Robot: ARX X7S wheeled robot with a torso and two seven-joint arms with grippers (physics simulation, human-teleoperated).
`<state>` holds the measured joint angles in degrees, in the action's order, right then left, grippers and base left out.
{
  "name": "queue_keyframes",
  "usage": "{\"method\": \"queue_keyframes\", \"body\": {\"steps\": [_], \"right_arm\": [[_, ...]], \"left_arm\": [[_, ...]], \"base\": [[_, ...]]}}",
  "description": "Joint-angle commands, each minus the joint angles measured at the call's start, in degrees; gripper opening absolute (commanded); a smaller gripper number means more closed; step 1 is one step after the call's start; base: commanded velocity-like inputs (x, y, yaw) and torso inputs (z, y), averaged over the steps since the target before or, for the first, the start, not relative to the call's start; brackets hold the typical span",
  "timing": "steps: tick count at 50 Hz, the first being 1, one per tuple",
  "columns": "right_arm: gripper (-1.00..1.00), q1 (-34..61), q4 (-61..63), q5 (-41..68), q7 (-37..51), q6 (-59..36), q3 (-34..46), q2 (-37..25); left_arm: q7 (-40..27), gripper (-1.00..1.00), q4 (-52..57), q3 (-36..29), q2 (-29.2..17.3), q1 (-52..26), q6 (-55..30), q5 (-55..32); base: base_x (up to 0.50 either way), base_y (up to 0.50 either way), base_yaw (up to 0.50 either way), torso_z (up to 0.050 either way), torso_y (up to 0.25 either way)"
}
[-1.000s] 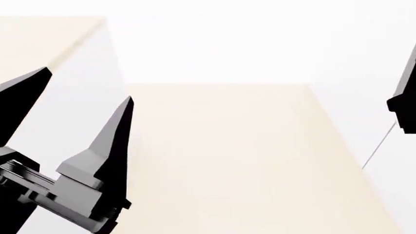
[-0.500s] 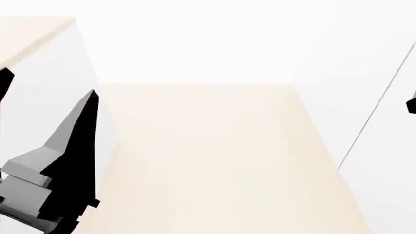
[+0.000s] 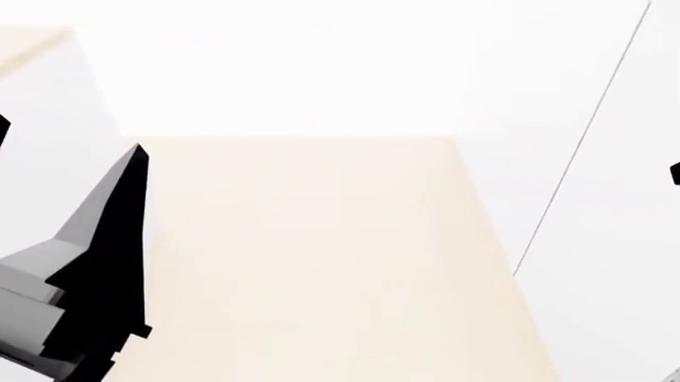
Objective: Move the drinks to the dining counter.
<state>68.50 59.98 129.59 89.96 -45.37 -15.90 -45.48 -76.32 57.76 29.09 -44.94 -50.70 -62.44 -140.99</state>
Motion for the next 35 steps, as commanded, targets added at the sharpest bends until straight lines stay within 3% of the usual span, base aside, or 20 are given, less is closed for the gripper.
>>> {"method": "queue_keyframes", "body": {"steps": [1, 35], "right_arm": [[1.00, -1.56, 0.00, -1.42, -0.02, -1.14, -0.56, 1.91], [1.00, -3.00, 0.00, -1.02, -0.01, -2.74, -2.05, 3.25]], "left_arm": [[0.86, 1.00, -1.25, 0.93, 1.52, 1.01, -1.88, 1.00], [1.88, 1.00, -1.31, 3.35, 3.49, 4.43, -4.68, 1.81]], "base": [[0.00, -0.50, 0.00, 0.000, 0.000], [0.00, -0.50, 0.00, 0.000, 0.000]]}}
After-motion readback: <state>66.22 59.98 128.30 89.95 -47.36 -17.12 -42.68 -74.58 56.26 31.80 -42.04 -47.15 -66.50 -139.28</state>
